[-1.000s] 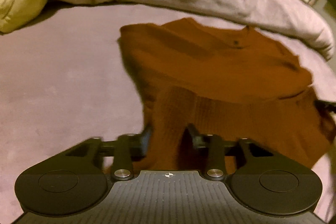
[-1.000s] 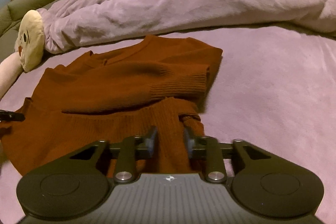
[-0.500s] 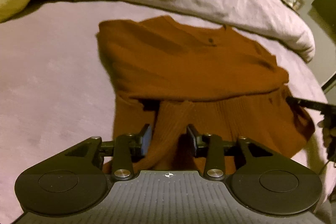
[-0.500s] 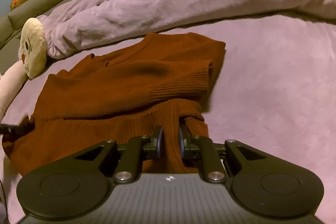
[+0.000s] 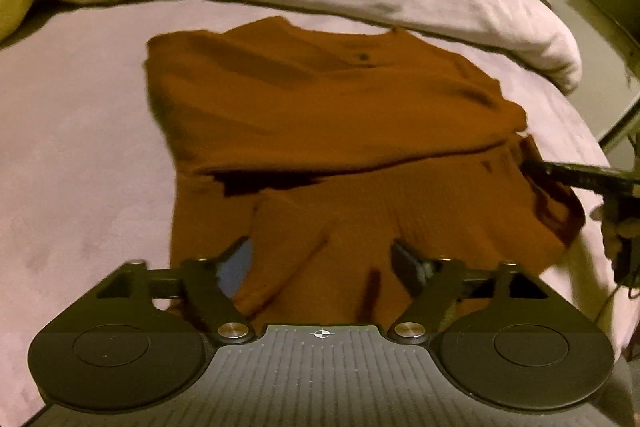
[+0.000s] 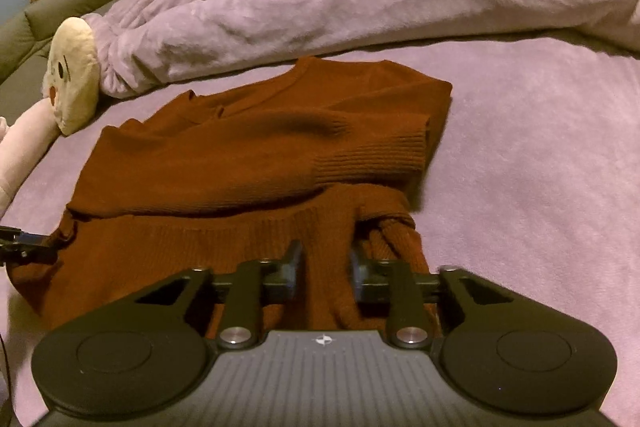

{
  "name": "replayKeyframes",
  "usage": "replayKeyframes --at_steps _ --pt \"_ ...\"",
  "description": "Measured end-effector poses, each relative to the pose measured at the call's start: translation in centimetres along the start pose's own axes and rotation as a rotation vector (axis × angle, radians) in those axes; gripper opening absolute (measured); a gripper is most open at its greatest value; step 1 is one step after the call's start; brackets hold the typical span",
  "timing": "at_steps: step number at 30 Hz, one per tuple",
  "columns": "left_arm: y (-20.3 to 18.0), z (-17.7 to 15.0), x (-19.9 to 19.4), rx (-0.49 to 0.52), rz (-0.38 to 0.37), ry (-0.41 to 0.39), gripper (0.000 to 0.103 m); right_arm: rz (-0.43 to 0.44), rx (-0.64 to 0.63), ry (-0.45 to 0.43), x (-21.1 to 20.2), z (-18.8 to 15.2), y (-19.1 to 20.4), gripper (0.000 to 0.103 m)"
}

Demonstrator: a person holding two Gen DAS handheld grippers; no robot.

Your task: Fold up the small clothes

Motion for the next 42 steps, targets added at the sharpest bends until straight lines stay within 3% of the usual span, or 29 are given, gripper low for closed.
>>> replayKeyframes --at_steps 4,6,8,10,11,12,15,16,20,24,29,34,38,42 --pt "0.5 -0.1 1.0 -0.012 0.058 0.023 0.078 -0.016 -0.001 -0.001 0.0 -0.4 -0.2 0.019" --pt "1.0 -0.2 1.5 -0.046 0.073 0.043 0.056 -0.023 -0.001 -0.004 -0.1 -0.5 -0.1 0.019" --pt "1.4 -0.1 1.5 -0.066 0.086 0.045 0.048 -0.039 -0.023 0.0 0.1 -0.4 0.1 0.019" --pt "1.4 -0.1 1.2 -0.06 0.091 0.035 0.031 -0.052 -0.043 0.005 0.2 -0.4 0.4 0.019" --pt "1.4 0.0 0.9 -0.058 0.096 0.031 0.018 -0.056 -0.049 0.007 0.2 -0.3 0.4 0.019" --pt "1.4 0.1 0.6 -0.053 0.101 0.02 0.012 -0.06 -0.051 0.009 0.2 -0.3 0.5 0.019" --pt "1.2 0.5 -0.7 -0.044 0.126 -0.021 0.009 -0.069 -0.051 0.01 0.2 -0.2 0.7 0.017" --pt "1.0 0.7 -1.3 -0.041 0.132 -0.037 0.008 -0.077 -0.06 0.007 0.1 -0.2 0.9 0.009" --pt "0.2 1.5 -4.5 -0.032 0.122 -0.114 0.008 -0.089 -0.157 -0.03 -1.5 -0.2 2.5 0.007" --pt "-0.6 3.4 -7.8 -0.018 0.119 -0.194 0.008 -0.043 -0.219 -0.106 -4.8 0.6 4.1 0.007" --pt "-0.2 7.5 -9.2 0.0 0.206 -0.3 0.008 -0.073 -0.257 -0.22 -7.0 3.6 5.0 0.006" --pt "1.3 11.7 -7.3 -0.022 0.301 -0.349 0.008 -0.211 -0.256 -0.289 -5.3 7.4 4.3 0.006" --pt "3.1 13.7 -3.6 -0.047 0.339 -0.321 0.008 -0.26 -0.243 -0.278 -2.4 9.8 3.6 0.006" --pt "5.1 13.4 0.5 -0.088 0.381 -0.256 0.008 -0.289 -0.231 -0.236 1.2 10.8 2.7 0.006"
Point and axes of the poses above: each gripper's, at about its wrist camera, not at the fingertips, and x roughly the way its jaws point, y to its left, z to its top, the point moved 4 cm from there along x, roughly the way its jaws point, and after that the axes turned 4 degrees about y, right-handed, at the moved point
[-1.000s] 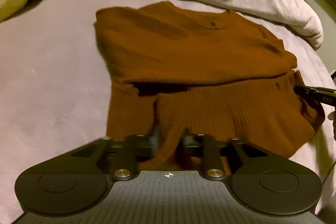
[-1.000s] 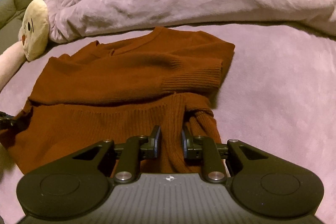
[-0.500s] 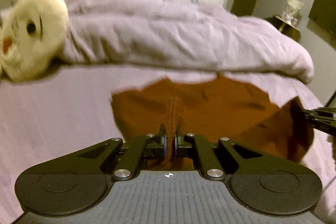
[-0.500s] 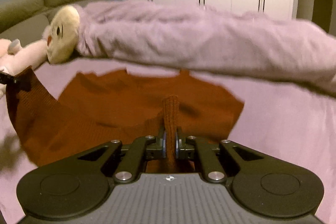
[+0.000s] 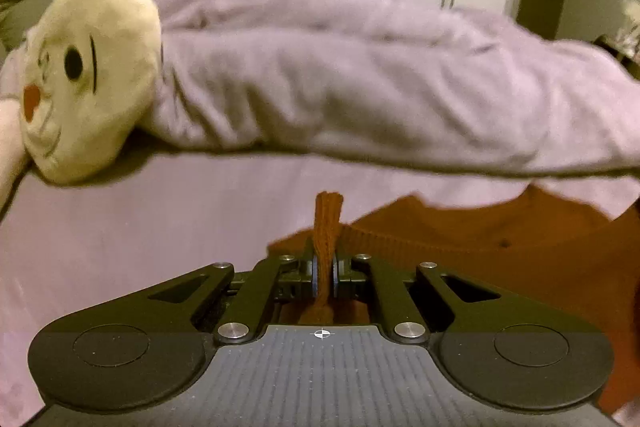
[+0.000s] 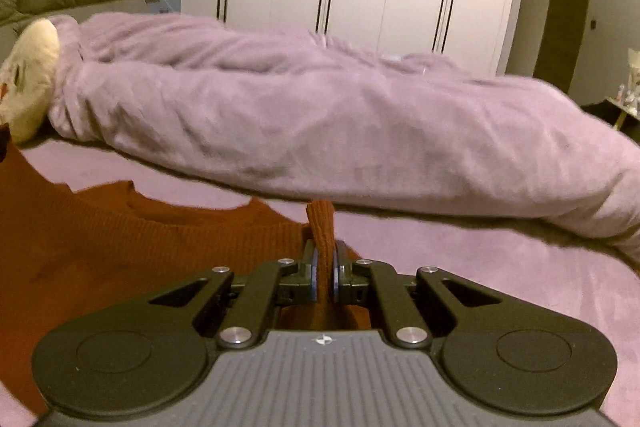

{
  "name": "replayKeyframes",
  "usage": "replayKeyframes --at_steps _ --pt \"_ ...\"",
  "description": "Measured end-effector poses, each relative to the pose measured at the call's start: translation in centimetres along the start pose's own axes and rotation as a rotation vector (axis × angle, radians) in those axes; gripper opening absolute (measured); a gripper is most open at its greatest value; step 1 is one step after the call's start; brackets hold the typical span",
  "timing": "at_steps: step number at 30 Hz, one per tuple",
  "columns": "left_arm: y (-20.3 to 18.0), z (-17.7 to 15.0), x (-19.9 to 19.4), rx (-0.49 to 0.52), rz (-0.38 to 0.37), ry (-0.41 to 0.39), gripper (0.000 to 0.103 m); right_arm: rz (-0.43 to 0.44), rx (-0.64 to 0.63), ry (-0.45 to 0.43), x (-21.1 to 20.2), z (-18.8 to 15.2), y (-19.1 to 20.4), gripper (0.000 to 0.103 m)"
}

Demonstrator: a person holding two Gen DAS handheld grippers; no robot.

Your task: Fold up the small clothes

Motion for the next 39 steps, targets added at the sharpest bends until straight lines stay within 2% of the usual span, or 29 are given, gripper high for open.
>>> replayKeyframes --at_steps 2,5,9,10,11,13,15,20,23,26,28,31,35,36,38,39 --pt "0.3 -1.0 1.8 -0.008 -0.002 0.042 0.008 -0.012 0.002 0.023 1.3 -0.6 0.1 0.006" --pt "0.6 -2.4 3.2 -0.022 -0.048 0.085 0.009 -0.012 0.005 0.072 3.4 -1.4 0.1 0.006" --pt "0.6 -3.2 3.4 -0.013 -0.044 0.08 0.02 0.007 0.006 0.119 5.1 -2.5 0.2 0.006" --pt "0.4 -3.3 3.3 -0.001 -0.042 0.08 0.02 0.011 0.007 0.128 5.3 -2.7 0.2 0.006" --pt "0.3 -3.4 3.4 0.012 -0.041 0.085 0.011 0.011 0.003 0.133 5.5 -2.9 0.3 0.006" --pt "-0.2 -3.2 3.2 0.046 -0.029 0.084 0.009 0.008 -0.013 0.131 5.6 -2.9 0.5 0.006" --pt "-0.6 -2.6 2.3 0.074 0.001 0.056 0.009 -0.002 -0.032 0.115 5.1 -2.7 0.7 0.006" --pt "-0.6 1.0 0.1 0.048 0.016 -0.043 0.009 -0.043 -0.093 0.009 3.1 -0.3 0.7 0.006" --pt "-0.9 3.6 0.3 0.043 0.065 -0.094 0.009 -0.104 -0.099 -0.056 2.8 1.8 0.5 0.005" --pt "-1.3 5.3 1.6 0.056 0.133 -0.139 0.009 -0.165 -0.097 -0.084 4.1 3.9 0.3 0.005" --pt "-1.8 5.6 3.4 0.068 0.168 -0.132 0.009 -0.2 -0.117 -0.096 5.5 4.7 0.4 0.005" --pt "-2.0 4.6 6.7 0.069 0.225 -0.069 0.01 -0.215 -0.124 -0.07 8.0 4.6 0.7 0.005" --pt "-1.7 2.1 8.8 0.065 0.269 0.036 0.034 -0.258 -0.105 -0.01 10.2 2.7 0.7 0.007" --pt "-1.2 1.6 8.2 0.041 0.241 0.036 0.047 -0.263 -0.088 0.006 10.3 2.2 0.4 0.007" --pt "0.1 0.4 6.3 -0.011 0.197 0.023 0.064 -0.24 -0.032 0.013 9.1 1.3 -0.3 0.007" --pt "1.0 -0.6 4.7 -0.048 0.167 0.013 0.069 -0.23 0.008 0.012 7.9 0.7 -1.0 0.007"
Point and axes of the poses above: each gripper's, at about its wrist camera, not at the fingertips, and x roughly the way its jaws point, y to its left, z to its top, the point moved 4 cm from there along x, roughly the way its jaws point, and after that the axes turned 4 degrees about y, right-handed, at the moved point
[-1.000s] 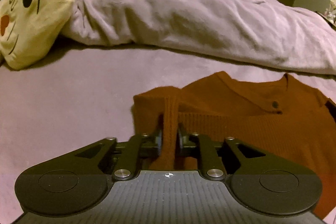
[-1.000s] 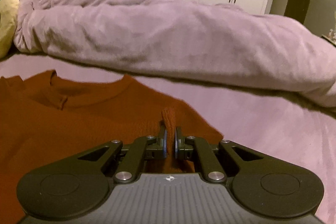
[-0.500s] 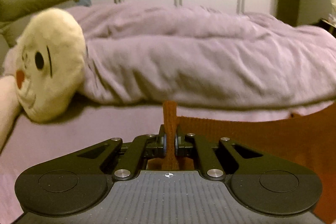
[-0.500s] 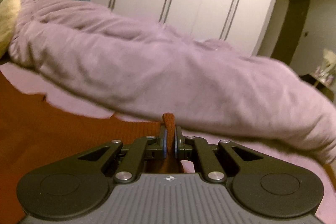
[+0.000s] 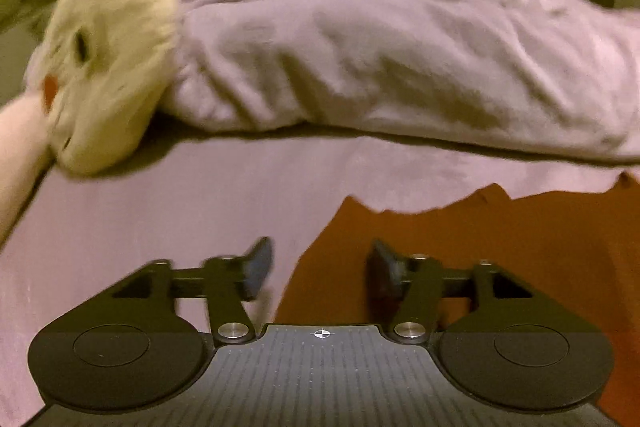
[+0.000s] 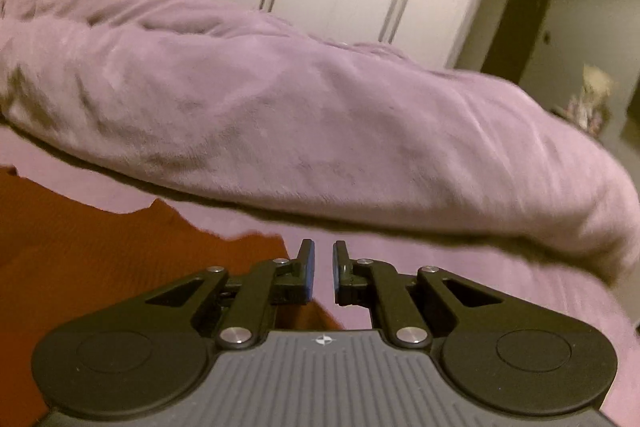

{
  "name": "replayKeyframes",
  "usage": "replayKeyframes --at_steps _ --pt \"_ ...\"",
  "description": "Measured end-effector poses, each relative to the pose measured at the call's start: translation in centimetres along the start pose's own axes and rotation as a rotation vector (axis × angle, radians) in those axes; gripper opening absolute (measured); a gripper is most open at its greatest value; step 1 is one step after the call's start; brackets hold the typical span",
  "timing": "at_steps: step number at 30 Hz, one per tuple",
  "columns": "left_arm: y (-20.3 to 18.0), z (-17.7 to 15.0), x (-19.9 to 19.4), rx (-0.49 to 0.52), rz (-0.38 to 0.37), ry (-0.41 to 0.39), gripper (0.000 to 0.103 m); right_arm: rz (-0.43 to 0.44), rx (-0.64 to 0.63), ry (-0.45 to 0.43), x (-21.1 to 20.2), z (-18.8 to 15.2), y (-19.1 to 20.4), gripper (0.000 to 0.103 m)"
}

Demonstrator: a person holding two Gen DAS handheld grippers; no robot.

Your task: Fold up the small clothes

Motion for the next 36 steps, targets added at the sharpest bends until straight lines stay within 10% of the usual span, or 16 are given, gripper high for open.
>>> replayKeyframes --at_steps 10,17,22,27,36 --pt "6.2 -12.3 -6.4 -0.277 -0.158 0.107 0.082 0.343 0.674 0.17 -11.1 -13.2 -8.9 0.028" --pt "5.7 -12.9 -7.6 -0.476 -0.355 0.134 0.082 0.548 1.004 0.203 -9.9 -15.8 -8.5 0.042" --pt "4.1 -12.6 -5.8 -0.474 -0.356 0.175 0.069 0.568 1.094 0.243 -7.3 -15.5 -7.5 0.051" --pt "4.1 -11.5 -5.8 -0.442 -0.302 0.168 0.042 0.532 1.033 0.266 -6.9 -14.7 -7.1 0.022" --pt "3.5 -10.5 -6.6 -0.258 -0.172 0.151 0.02 0.175 0.289 0.061 -12.0 -9.1 -2.8 0.013"
Point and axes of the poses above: each gripper's, at about its wrist camera, not at the fingertips, and x roughly the way its jaws point, y to its left, z to its top, the point moved 4 cm from there along x, roughly the way its jaws point, and after that the axes turned 4 degrees about y, right-handed, at the moved point
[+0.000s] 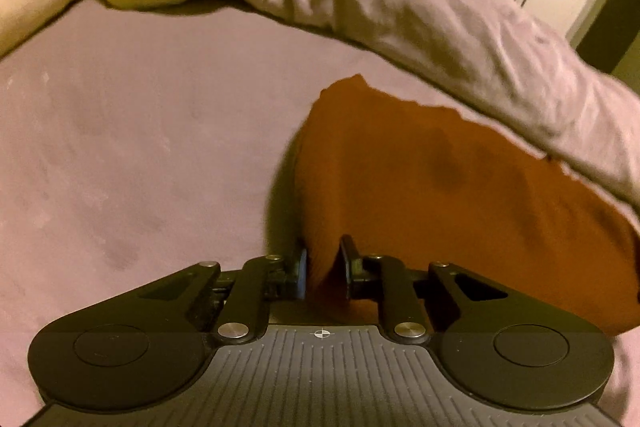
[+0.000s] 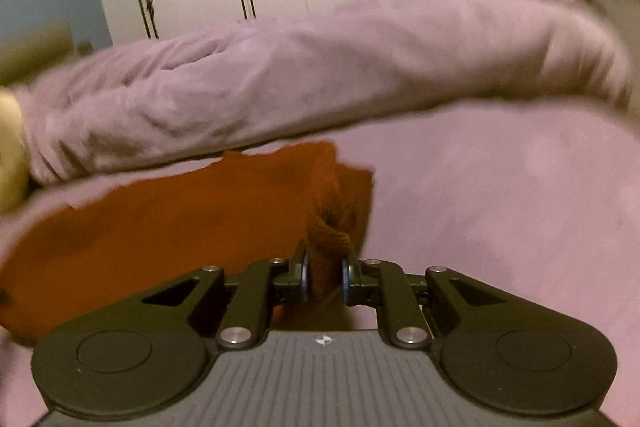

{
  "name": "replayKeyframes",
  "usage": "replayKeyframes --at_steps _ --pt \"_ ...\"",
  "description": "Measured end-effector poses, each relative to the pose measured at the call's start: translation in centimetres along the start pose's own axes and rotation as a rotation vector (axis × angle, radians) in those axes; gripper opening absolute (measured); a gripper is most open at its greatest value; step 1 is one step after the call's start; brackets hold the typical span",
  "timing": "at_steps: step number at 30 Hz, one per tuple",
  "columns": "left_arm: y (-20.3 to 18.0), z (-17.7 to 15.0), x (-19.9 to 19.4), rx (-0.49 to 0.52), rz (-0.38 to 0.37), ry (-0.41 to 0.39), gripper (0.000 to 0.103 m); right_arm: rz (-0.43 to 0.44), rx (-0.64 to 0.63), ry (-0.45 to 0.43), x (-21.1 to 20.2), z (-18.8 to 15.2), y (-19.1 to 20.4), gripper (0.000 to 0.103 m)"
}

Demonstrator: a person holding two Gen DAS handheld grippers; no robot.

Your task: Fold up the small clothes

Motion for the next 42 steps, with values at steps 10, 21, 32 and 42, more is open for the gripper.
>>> replayKeyframes --at_steps 10,21,32,42 --pt "-1.1 -0.2 0.2 0.106 0.093 -0.01 0.031 -0.086 -0.029 0.063 0.5 0.5 -1.7 0.027" --pt "-1.5 -0.1 0.5 0.136 0.125 -0.009 0.041 -0.048 -0.119 0.035 2.3 0.9 -0.6 0.021" --pt "0.6 0.9 -0.8 0.052 0.148 -0.069 0.06 -0.244 -0.12 0.101 5.2 0.6 -3.9 0.019" --pt "-3.9 4.4 0.6 0.121 0.143 -0.173 0.075 0.004 -0.271 -0.041 5.0 3.6 3.4 0.02"
Point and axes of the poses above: each gripper's, at about its wrist camera, not at the fingertips, and x roughly the way its jaws point, y to its left, z to its top, the point moved 4 cm from there along x, roughly the way its jaws point, and after that the axes turned 4 degrees about y, right-handed, at the moved point
